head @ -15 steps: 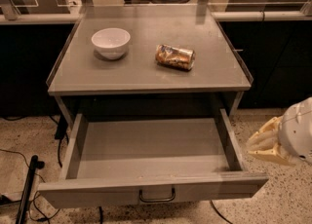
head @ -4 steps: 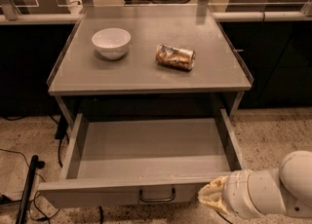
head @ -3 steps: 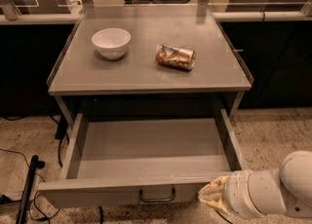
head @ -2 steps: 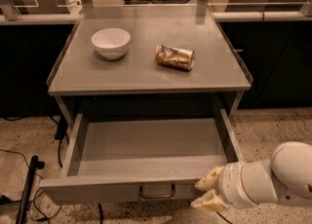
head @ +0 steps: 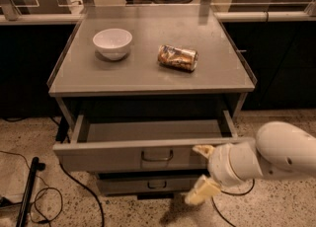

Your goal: Close top drawer

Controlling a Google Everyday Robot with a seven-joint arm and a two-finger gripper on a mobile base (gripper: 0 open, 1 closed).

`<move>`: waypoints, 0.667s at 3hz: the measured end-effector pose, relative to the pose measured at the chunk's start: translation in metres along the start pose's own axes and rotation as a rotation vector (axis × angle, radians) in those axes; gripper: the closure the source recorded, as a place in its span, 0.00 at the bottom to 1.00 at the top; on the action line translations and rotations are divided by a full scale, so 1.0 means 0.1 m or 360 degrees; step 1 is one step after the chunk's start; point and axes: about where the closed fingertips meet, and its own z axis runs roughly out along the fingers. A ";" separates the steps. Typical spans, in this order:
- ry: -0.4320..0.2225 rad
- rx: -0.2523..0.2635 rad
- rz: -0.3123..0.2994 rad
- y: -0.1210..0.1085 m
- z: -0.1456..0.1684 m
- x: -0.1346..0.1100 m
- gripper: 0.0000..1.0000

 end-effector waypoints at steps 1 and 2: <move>-0.0042 -0.0024 -0.0128 -0.52 0.21 -0.27 0.42; -0.0032 0.0021 -0.0207 -1.03 0.33 -0.46 0.63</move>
Offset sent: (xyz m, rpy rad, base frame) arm 0.1829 0.0352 0.0195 -0.0405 -0.1529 0.1094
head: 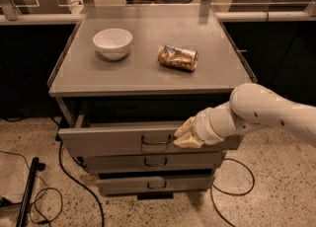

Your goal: Close top drawer

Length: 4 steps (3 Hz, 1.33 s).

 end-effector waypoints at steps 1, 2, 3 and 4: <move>-0.0007 0.0009 -0.0016 -0.06 0.00 -0.06 0.53; -0.0007 0.0009 -0.0015 -0.05 0.00 -0.05 0.30; -0.0007 0.0009 -0.0015 -0.05 0.00 -0.05 0.07; -0.0007 0.0009 -0.0015 -0.05 0.00 -0.05 0.00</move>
Offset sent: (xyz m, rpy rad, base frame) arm 0.0062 0.0035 0.0046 0.0017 -0.0120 0.0047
